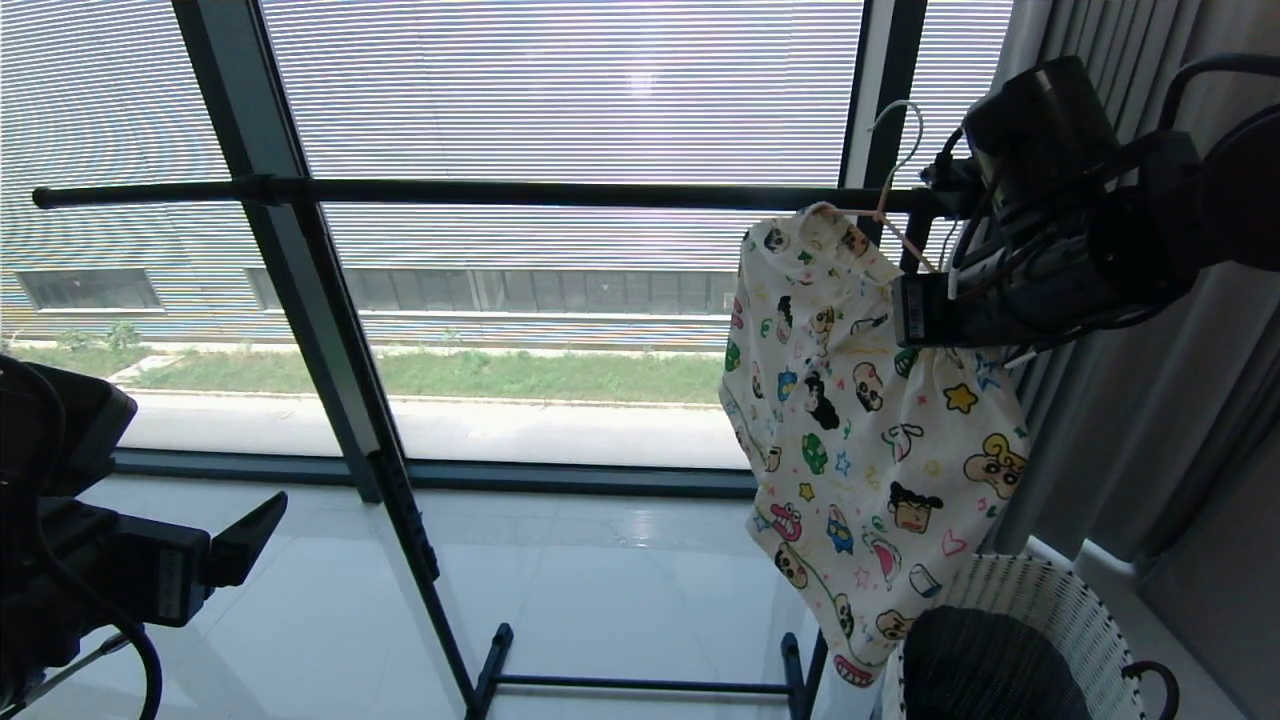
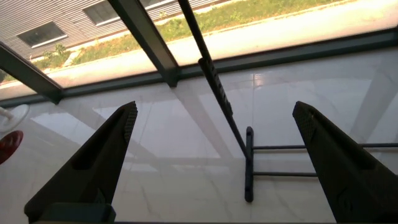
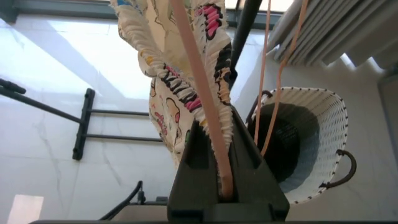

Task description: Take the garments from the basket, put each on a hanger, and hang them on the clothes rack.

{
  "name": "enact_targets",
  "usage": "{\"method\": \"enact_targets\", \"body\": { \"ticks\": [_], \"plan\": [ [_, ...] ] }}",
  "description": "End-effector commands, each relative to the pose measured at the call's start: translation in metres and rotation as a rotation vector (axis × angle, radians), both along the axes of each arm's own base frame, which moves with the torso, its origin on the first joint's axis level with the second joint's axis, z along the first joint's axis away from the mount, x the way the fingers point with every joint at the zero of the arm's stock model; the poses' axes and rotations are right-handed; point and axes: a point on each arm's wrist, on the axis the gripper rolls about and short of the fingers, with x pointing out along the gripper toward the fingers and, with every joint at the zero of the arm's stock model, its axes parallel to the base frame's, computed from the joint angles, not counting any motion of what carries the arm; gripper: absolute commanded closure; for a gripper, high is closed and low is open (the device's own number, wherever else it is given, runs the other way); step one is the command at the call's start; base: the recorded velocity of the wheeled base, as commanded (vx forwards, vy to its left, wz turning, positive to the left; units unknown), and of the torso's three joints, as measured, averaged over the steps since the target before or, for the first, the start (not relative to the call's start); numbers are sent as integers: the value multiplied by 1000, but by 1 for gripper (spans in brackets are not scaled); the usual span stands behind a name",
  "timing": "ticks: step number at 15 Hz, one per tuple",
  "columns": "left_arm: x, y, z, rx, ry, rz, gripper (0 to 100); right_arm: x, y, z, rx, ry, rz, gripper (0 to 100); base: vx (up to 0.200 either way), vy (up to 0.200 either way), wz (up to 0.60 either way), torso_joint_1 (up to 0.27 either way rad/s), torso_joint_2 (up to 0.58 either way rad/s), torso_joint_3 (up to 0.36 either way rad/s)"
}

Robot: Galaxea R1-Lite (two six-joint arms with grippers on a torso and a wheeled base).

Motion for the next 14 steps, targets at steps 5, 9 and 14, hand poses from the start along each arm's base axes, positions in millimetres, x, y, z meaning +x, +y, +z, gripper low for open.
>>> {"method": "enact_targets", "body": {
  "ticks": [5, 9, 14],
  "plan": [
    [1, 0, -2, 6, 9, -1, 0, -2, 6, -4, -8, 12, 17, 100, 120, 0, 0, 0, 1, 1],
    [1, -1, -2, 8, 10, -4, 0, 8, 7, -14, -25, 36, 2, 100, 0, 0, 0, 0, 0, 0],
    [1, -2, -2, 11, 12, -13, 0, 28, 7, -34, -54, 82, -32, 100, 0, 0, 0, 0, 0, 0]
  ]
}}
